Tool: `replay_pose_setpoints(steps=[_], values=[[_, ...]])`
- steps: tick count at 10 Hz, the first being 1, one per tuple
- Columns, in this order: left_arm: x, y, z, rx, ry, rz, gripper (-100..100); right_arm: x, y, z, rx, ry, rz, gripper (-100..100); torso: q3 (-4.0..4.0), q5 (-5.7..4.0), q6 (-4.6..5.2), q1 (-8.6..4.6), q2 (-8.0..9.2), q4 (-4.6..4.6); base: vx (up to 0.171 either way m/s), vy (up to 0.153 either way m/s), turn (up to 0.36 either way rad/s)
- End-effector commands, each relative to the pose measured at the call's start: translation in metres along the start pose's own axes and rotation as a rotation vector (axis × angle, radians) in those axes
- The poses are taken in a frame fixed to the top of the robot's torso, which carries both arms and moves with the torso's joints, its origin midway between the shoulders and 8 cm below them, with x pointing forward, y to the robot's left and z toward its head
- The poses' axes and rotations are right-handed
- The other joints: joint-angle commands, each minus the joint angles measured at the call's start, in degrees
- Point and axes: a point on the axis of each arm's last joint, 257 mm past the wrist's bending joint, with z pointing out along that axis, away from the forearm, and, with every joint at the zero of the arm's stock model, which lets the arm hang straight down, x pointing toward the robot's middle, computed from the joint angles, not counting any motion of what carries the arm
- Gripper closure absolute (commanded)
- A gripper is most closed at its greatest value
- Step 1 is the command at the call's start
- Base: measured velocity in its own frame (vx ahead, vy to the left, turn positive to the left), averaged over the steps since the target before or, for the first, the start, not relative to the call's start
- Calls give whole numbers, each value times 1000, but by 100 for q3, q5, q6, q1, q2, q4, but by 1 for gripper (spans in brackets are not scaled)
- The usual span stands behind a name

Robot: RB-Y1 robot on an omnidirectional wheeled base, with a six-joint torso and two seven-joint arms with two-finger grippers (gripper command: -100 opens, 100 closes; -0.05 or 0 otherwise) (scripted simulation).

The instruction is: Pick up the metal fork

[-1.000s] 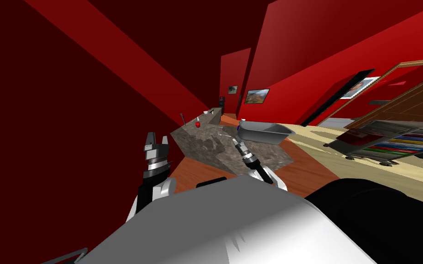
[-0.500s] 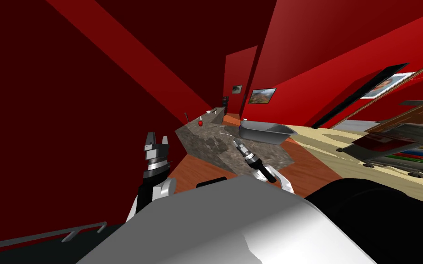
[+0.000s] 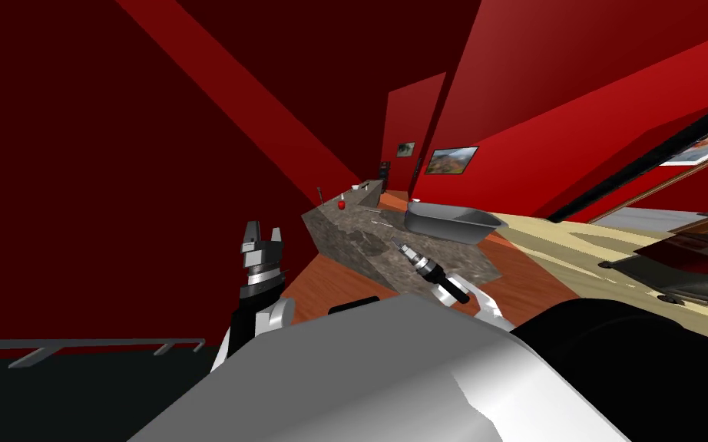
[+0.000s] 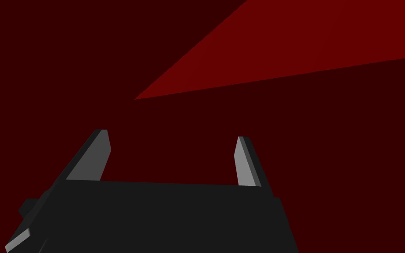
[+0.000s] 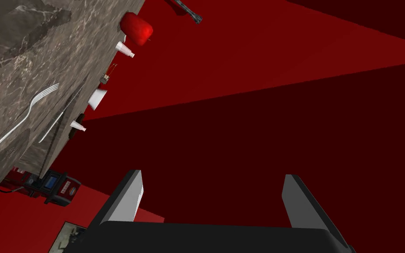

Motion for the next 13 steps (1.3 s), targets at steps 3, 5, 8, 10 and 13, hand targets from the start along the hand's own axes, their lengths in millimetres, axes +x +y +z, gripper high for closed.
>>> replay_pose_setpoints(steps=[3,5,8,10,13], values=[[0,0,0,0,0,0,0,6,-22,-12,39,103,-80,-100,-2,0,1,-2,-4,-1,-49,-9,119],[0,0,0,0,0,0,0,10,-39,-22,67,166,-124,-100,-5,0,1,0,-9,-2,-34,-1,140],[0,0,0,0,0,0,0,19,-70,-46,123,285,-197,-100,-9,1,5,2,-17,-3,-19,3,162],[0,0,0,0,0,0,0,21,-87,-61,155,352,-238,-100,-13,1,5,2,-23,-5,-1,3,151],[0,0,0,0,0,0,0,19,-103,-77,186,428,-287,-100,-17,1,2,3,-31,-6,12,1,126]])
